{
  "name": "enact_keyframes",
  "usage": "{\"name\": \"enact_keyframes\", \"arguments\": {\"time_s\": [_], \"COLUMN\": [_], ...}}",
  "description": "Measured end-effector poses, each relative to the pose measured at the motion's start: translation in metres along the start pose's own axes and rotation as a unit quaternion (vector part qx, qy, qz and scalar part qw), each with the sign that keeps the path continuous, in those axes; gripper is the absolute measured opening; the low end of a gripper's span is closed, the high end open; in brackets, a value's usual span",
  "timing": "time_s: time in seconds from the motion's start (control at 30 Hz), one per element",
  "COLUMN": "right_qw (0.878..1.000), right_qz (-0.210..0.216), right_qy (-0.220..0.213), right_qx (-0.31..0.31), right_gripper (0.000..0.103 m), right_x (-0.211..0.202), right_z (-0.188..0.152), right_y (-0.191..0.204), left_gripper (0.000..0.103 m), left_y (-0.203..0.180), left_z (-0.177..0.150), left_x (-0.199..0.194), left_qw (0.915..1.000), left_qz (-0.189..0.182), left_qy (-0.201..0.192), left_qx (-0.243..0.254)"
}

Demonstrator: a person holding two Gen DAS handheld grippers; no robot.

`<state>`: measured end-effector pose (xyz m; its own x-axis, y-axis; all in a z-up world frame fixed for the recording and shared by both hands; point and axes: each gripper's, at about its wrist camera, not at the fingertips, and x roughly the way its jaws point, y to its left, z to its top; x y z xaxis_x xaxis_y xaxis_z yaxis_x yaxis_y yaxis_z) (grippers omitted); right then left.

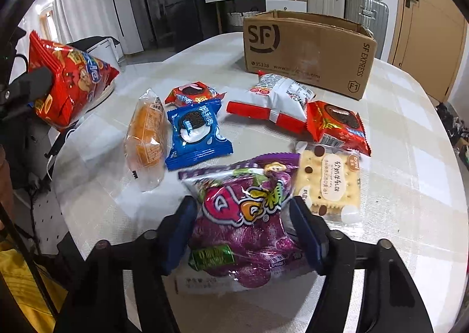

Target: Organize snacks

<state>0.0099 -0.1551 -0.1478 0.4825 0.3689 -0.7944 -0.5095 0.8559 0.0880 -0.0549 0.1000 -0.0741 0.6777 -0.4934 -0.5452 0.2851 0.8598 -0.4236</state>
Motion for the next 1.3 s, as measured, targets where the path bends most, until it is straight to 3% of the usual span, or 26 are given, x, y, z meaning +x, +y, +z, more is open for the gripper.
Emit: {"name": "enact_keyframes", "arguments": {"time_s": [0.3, 1.0, 1.1, 1.3], "right_qw": [0.999, 0.987, 0.984, 0.977], "right_qz": [0.024, 0.086, 0.094, 0.096], "right_qy": [-0.011, -0.042, -0.054, -0.090], "right_qx": [0.040, 0.132, 0.144, 0.166], "right_gripper": [0.050, 0.048, 0.048, 0.048], "right_x": [-0.008, -0.033, -0.041, -0.068], "right_z": [-0.010, -0.013, -0.010, 0.010], "right_y": [-0.010, -0.032, -0.041, -0.062], "left_gripper": [0.036, 0.036, 0.036, 0.037], "left_y": [-0.004, -0.013, -0.015, -0.025], "left_z": [-0.002, -0.002, 0.008, 0.042], "left_x": [0.004, 0.002, 0.005, 0.001], "left_qw": [0.9999, 0.9998, 0.9996, 0.9994], "left_qz": [0.009, 0.014, 0.022, 0.019], "left_qy": [0.002, 0.003, 0.010, -0.012], "left_qx": [0.006, 0.012, 0.014, 0.026]}}
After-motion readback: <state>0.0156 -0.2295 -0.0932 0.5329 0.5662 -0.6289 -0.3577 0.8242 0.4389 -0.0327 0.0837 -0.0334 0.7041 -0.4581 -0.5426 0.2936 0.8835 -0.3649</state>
